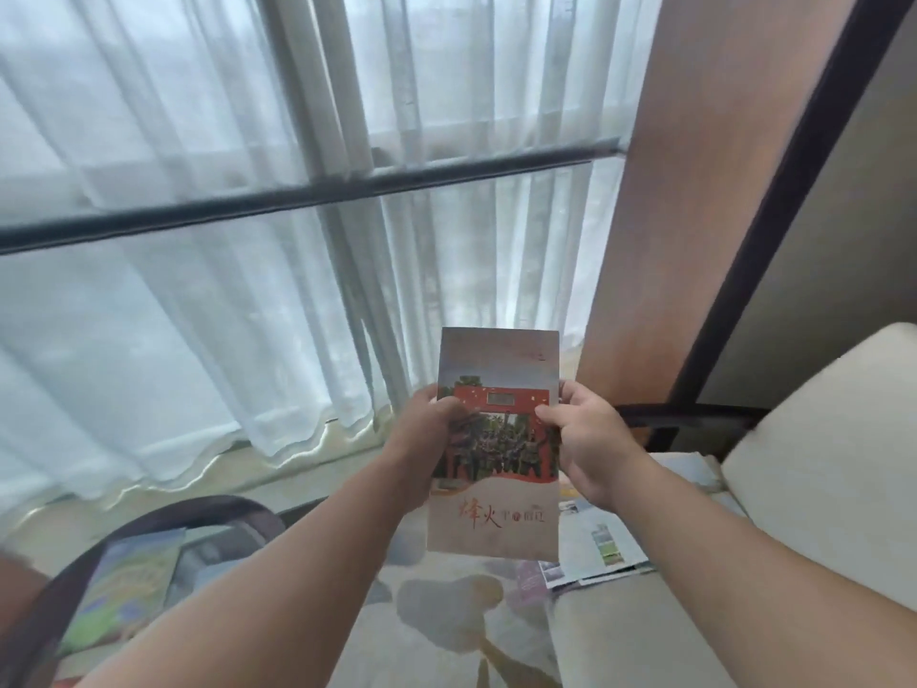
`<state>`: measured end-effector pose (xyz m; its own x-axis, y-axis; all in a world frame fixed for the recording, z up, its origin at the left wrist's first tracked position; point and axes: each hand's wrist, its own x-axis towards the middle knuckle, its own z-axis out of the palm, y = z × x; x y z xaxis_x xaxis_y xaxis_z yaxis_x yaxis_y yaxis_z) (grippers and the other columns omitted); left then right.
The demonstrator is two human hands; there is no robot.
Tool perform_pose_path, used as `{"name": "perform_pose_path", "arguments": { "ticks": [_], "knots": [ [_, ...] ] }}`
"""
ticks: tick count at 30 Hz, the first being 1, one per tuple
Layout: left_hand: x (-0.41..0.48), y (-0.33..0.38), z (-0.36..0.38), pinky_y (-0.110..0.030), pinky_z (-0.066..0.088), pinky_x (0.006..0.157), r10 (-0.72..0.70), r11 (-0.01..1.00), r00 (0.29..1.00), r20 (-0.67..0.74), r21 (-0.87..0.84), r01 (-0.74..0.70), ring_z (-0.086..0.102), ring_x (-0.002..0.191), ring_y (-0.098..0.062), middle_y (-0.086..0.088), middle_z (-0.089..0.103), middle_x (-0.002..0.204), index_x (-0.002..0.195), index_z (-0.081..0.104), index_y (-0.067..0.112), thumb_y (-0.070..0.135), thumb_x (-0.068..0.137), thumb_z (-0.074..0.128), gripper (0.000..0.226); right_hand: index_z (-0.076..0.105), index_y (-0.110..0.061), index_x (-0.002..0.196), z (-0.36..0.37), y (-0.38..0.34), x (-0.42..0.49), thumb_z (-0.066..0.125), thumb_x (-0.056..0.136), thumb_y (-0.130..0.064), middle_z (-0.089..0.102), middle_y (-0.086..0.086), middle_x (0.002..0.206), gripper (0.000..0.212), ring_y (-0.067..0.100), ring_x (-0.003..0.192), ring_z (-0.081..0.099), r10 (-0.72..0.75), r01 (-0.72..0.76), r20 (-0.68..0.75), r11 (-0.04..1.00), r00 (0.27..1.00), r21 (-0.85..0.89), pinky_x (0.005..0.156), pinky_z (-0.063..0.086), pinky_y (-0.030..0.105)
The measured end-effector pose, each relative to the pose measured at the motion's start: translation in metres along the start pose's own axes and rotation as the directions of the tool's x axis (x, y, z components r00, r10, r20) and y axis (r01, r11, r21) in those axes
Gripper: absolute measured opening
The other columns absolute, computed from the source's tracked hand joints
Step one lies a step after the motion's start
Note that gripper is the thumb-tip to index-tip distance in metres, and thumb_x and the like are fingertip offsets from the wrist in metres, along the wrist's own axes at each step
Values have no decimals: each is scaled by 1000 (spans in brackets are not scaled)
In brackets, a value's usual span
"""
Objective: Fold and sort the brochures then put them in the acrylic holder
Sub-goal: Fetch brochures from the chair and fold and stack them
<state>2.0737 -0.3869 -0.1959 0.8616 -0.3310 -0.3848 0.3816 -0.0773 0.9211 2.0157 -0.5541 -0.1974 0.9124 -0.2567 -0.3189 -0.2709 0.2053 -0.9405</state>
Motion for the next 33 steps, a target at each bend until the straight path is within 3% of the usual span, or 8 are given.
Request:
{"name": "perform_pose_path", "arguments": {
  "ticks": [5,7,10,13,17,21,27,33],
  "knots": [
    [-41,-8,-121,-42,59,62,28,994,994,-106,-103,-39,75,73,-29,-10,76,82,110,60,11,6,93,50,20,48,-21,128,126,14,-16,50,98,-14,65,13,116,30,29,92,69,-6,7,10,995,1000,-99,59,58,40],
    [-59,-13,-165,-41,58,60,23,989,987,-160,-139,-46,74,72,-28,-11,75,83,109,60,11,5,94,49,20,43,-22,133,169,26,-22,52,96,-16,66,16,114,38,32,95,68,51,-44,52,990,997,-137,68,58,48],
    [-77,-25,-226,-43,60,63,45,998,967,-249,-30,-54,73,75,-27,-13,72,89,105,61,10,8,94,51,15,63,-9,108,228,45,-28,48,97,-9,73,16,100,18,35,94,70,95,-69,99,970,991,-232,87,55,60],
    [-81,-48,-275,-45,59,78,134,959,917,-377,284,-24,67,88,-22,-3,67,95,101,57,18,19,91,57,10,67,-15,96,275,67,-24,49,97,-7,74,12,96,20,30,88,71,127,-85,109,940,986,-329,78,60,50],
    [-86,-92,-327,-29,48,68,154,895,868,-473,440,80,55,84,1,18,58,92,108,49,31,30,92,59,19,66,-16,91,321,112,-3,55,92,-8,73,7,90,14,23,81,71,183,-86,152,868,971,-490,66,61,39],
    [-78,-127,-371,-41,55,82,45,839,837,-545,476,265,62,89,-15,11,60,93,111,49,27,34,92,60,23,64,-15,90,362,157,21,56,93,-12,71,4,88,9,20,79,70,237,-88,173,795,956,-600,70,62,43],
    [-42,-183,-409,-39,52,76,-17,704,778,-629,545,456,58,91,-23,-3,59,107,114,50,20,33,92,59,27,57,-24,97,401,222,49,55,94,-22,68,-4,92,4,16,82,69,311,-104,187,722,932,-685,73,61,44],
    [-4,-260,-421,-44,52,79,-108,624,737,-667,531,573,59,96,-30,-6,57,109,107,44,19,32,90,59,26,44,-26,124,419,294,70,58,90,-21,63,1,109,38,18,88,67,407,-157,157,638,900,-754,73,61,42]
  ]
}}
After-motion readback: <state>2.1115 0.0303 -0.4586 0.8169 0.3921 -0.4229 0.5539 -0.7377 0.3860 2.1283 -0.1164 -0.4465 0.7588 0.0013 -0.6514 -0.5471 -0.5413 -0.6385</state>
